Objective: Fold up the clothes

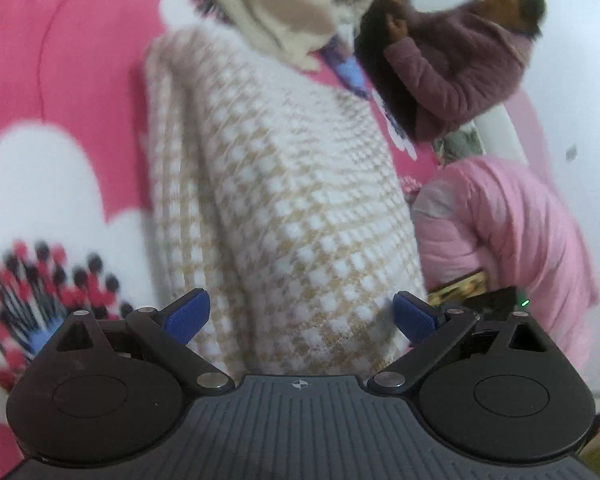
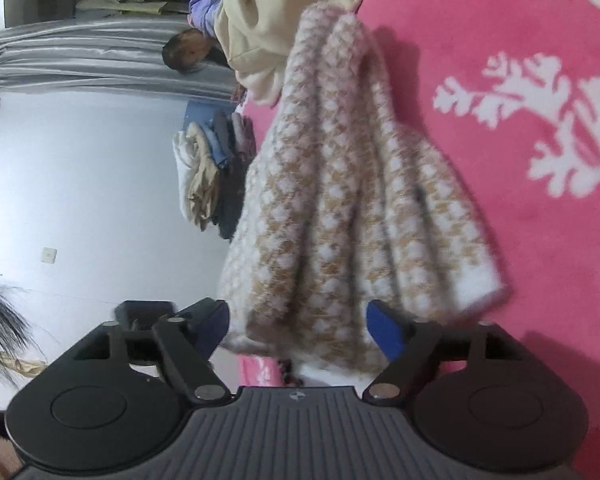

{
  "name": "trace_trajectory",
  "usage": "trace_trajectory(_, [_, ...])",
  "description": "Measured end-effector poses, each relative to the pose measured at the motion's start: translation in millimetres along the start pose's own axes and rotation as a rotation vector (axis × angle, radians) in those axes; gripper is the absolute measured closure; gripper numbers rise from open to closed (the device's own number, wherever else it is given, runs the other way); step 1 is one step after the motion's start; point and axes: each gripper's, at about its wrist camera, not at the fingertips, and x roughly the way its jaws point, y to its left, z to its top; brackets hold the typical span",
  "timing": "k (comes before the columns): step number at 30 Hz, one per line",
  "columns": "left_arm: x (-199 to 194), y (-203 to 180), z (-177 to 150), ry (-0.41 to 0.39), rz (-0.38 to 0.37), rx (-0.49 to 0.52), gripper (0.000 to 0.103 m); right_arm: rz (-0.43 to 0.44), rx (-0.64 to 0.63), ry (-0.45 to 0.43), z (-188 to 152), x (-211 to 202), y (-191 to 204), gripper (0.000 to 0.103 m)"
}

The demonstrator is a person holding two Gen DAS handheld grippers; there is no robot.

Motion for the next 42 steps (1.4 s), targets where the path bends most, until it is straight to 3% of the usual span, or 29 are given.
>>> trace_trajectory(4, [10, 3, 2, 0.02, -0.037, -0.017, 0.001, 0.044, 0.021, 0.011, 0, 5, 4, 0.02])
trace_trajectory(10, [17, 0, 2, 0.047, -0.057, 0.007, 0.0, 0.018, 0.009, 0.033, 6, 26, 10, 0.02])
trace_trajectory(12, [16, -2, 4, 0.043, -0.047, -0.013, 0.001, 0.032, -0.001, 0.04, 7, 32, 16, 0.024])
trace_trajectory(15, [8, -8, 6, 0.015, -0.102, -0.028, 0.002, 0.055, -0.038, 0.045, 7, 35, 25, 0.027])
trace_trajectory(18, [11, -6, 6, 0.024, -0.109, -0.028, 0.002, 0.045, -0.012, 0.049, 7, 39, 17, 0.029])
trace_trajectory(22, [31, 10, 3, 0.096, -0.132, -0.105, 0.003, 0.063, 0.09, 0.056, 10, 48, -5, 0.043])
trace_trajectory(23, [31, 9, 3, 0.093, -0.144, -0.111, 0.002, 0.075, 0.092, 0.05, 10, 48, -4, 0.05])
trace_trajectory(26, [31, 1, 2, 0.099, -0.194, -0.09, 0.002, 0.164, 0.054, 0.01, 12, 42, 6, 0.056])
trace_trajectory(29, [36, -6, 3, 0.102, -0.274, -0.112, 0.003, 0.212, 0.053, 0.001, 17, 40, 10, 0.057])
trace_trajectory(31, [37, -12, 4, 0.083, -0.25, -0.106, 0.004, 0.203, 0.062, -0.003, 21, 39, 9, 0.056])
trace_trajectory(34, [34, -16, 5, 0.064, -0.284, -0.136, 0.018, 0.199, 0.055, -0.031, 28, 23, 11, 0.05])
trace_trajectory(37, [27, -25, 10, 0.041, -0.317, -0.138, 0.022, 0.198, 0.019, -0.091, 32, -1, 13, 0.048])
trace_trajectory(42, [16, -40, 21, -0.019, -0.359, -0.116, 0.025, 0.085, 0.004, -0.181, 32, -27, -2, 0.048])
